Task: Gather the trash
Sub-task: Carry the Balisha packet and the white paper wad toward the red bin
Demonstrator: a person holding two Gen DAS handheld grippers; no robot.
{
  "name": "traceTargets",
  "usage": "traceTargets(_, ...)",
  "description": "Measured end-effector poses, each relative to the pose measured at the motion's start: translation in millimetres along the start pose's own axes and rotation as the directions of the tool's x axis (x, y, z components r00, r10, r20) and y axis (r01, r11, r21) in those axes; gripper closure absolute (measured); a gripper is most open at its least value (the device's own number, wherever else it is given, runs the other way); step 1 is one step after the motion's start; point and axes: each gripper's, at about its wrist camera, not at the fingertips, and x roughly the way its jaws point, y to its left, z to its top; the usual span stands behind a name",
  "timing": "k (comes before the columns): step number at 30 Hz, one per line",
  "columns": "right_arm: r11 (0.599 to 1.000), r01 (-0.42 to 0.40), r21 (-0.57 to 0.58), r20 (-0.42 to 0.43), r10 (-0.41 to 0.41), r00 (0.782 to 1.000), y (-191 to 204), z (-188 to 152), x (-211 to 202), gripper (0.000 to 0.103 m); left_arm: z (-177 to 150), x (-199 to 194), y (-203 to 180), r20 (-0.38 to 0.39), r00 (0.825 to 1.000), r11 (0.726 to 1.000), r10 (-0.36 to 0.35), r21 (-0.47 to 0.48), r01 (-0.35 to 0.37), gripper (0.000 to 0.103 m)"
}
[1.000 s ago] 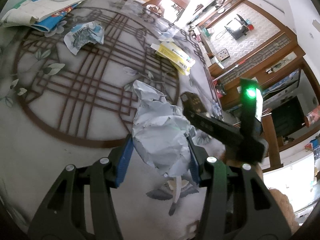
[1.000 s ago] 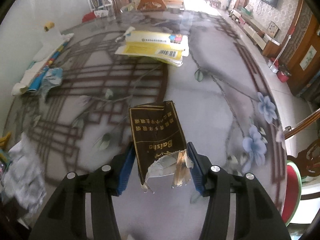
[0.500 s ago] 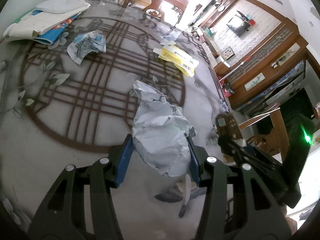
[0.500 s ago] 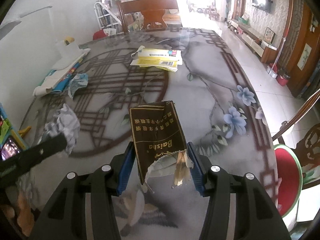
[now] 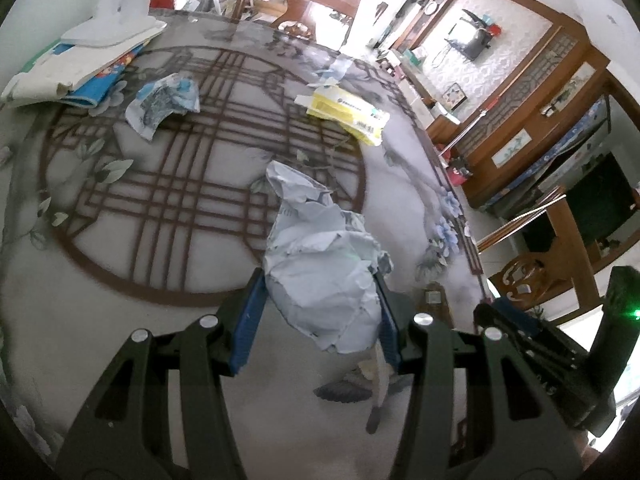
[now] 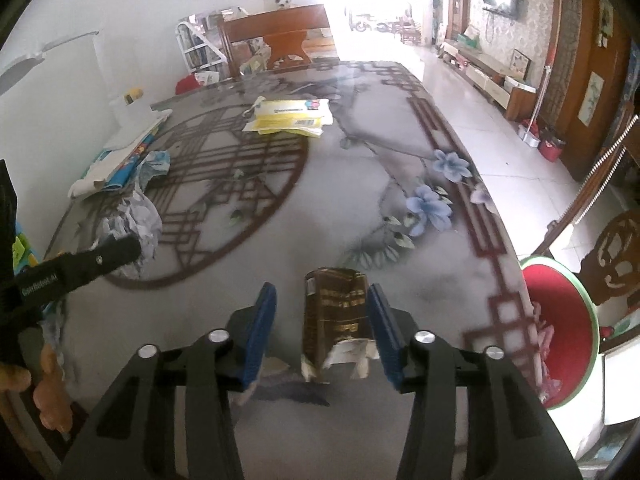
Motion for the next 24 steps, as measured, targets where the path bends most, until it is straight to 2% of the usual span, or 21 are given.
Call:
traceTargets(6,1.0,-0.001,0.031,-0.024,0.002,1.0,-17,-9,-4,0.06,-3,1,-7,0.007,1.0,0.999,0.024,0.038,-0.024,0.055)
traceTargets(10,1.0,0.0,0.024,-0.071,0.002,0.997,-24,-14,-3,0.047,-4,3,-6,-0.003,0.999,0.999,0.036,0.039,-0.036,0.055)
traceTargets(12,1.0,0.012,-0.005,-0.091,-0.013,0.996,-25,-17,-2,0.045,-5,4,-7,-0.002,0.999,0.998,0.037,0.042,-0.037,0.055)
traceTargets(14,0.999,0.024,-0.037,-0.114,-0.028,0.993,-24,-20,3,0.037,-5,4,-7,-0.001,0.999,0.998,0.039,0.046,-0.039,0.055)
traceTargets(17,0.999,0.021,-0.038,-0.125,-0.026,0.992,-27,-21,10,0.036,-5,3,-8,0.001,0.999,0.998,0.039,0.044,-0.039,0.055)
traceTargets(19,1.0,-0.013,-0.002,-0.154,0.013,0.988,-27,-18,21,0.031,-5,3,-8,0.004,0.999,0.998,0.04,0.048,-0.04,0.055)
traceTargets(20,0.999,-0.039,0.015,-0.173,0.041,0.984,-25,-17,29,0.031,-5,3,-8,0.006,0.999,0.998,0.04,0.05,-0.041,0.055)
traceTargets(22,0.999,-0.043,0.016,-0.193,0.046,0.98,-19,-16,41,0.031,-5,2,-9,0.009,0.999,0.997,0.044,0.055,-0.044,0.055)
traceTargets(24,0.999,-0.032,-0.01,-0.202,0.03,0.979,-11,-17,51,0.037,-6,1,-8,0.01,0.999,0.997,0.049,0.058,-0.05,0.055)
